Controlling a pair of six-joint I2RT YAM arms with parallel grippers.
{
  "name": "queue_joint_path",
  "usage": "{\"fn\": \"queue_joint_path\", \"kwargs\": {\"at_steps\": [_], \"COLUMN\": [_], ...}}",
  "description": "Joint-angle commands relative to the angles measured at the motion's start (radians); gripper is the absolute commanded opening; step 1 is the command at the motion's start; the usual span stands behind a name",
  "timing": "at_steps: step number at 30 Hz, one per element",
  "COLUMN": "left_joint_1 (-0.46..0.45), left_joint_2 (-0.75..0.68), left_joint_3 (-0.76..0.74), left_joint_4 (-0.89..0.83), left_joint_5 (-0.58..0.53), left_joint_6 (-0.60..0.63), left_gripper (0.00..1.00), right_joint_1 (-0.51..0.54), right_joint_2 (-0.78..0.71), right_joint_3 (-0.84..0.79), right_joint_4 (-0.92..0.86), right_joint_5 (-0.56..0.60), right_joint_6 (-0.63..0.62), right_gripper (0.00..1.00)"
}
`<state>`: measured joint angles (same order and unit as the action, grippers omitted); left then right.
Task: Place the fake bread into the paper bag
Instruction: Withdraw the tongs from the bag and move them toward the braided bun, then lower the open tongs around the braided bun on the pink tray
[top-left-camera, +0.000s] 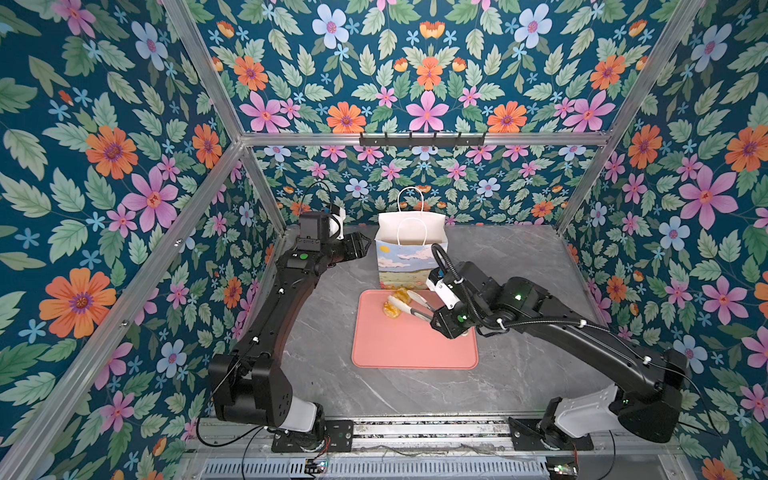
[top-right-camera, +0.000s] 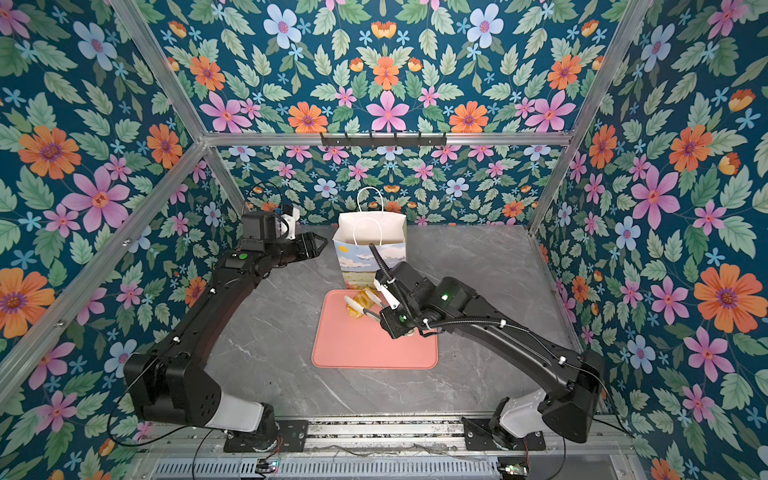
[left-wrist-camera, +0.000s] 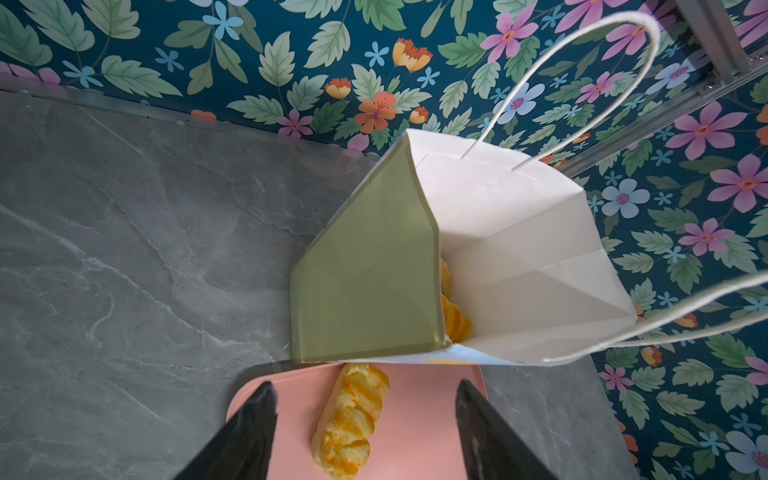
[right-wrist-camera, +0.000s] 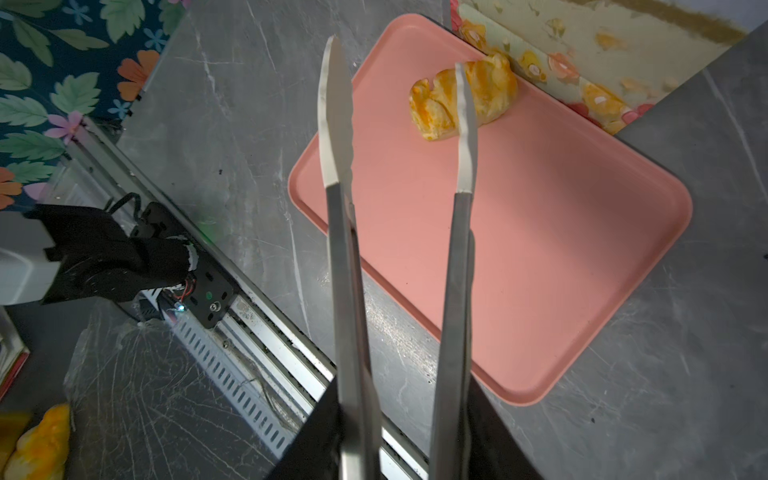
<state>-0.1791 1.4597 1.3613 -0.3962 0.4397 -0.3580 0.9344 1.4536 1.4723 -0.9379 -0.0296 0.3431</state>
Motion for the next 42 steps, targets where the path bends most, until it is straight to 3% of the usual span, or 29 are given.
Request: {"fn": "queue_joint_path", "kwargs": {"at_steps": [1, 20, 31, 37, 42], "left_joint_1": [0.001, 0.019, 0.038, 0.044, 0.049], "left_joint_2": [-0.003, -0.002, -0.01, -0.016, -0.017], "left_joint_3": [-0.008, -0.048, -0.067, -0.075, -0.082], "left_joint_4": [0.033, 0.078, 0.082, 0.087, 0.089], "left_joint_5": [0.008, 0.051, 0.067, 0.075, 0.08], "left_joint_6": [0.011, 0.014, 0.025, 0.027, 0.028], "left_gripper": [0.69, 0.69, 0.69, 0.7, 0.7], "right_joint_1": [0.014, 0.047, 0.061, 0.065, 0.065], "right_joint_2": [0.056, 0.362, 0.438, 0.485, 0.486], "right_joint_3": [0.019, 0.183, 0.247, 0.298, 0.293], "right_joint_4": [0.022, -0.044, -0.064, -0.154, -0.135], "right_joint_5": [0.094, 0.16, 0.162, 0.244, 0.244], "right_joint_6": [0.107, 0.189, 0.204, 0.207, 0.208], "right_gripper": [0.44, 0.49, 0.51, 0.53, 0.54]}}
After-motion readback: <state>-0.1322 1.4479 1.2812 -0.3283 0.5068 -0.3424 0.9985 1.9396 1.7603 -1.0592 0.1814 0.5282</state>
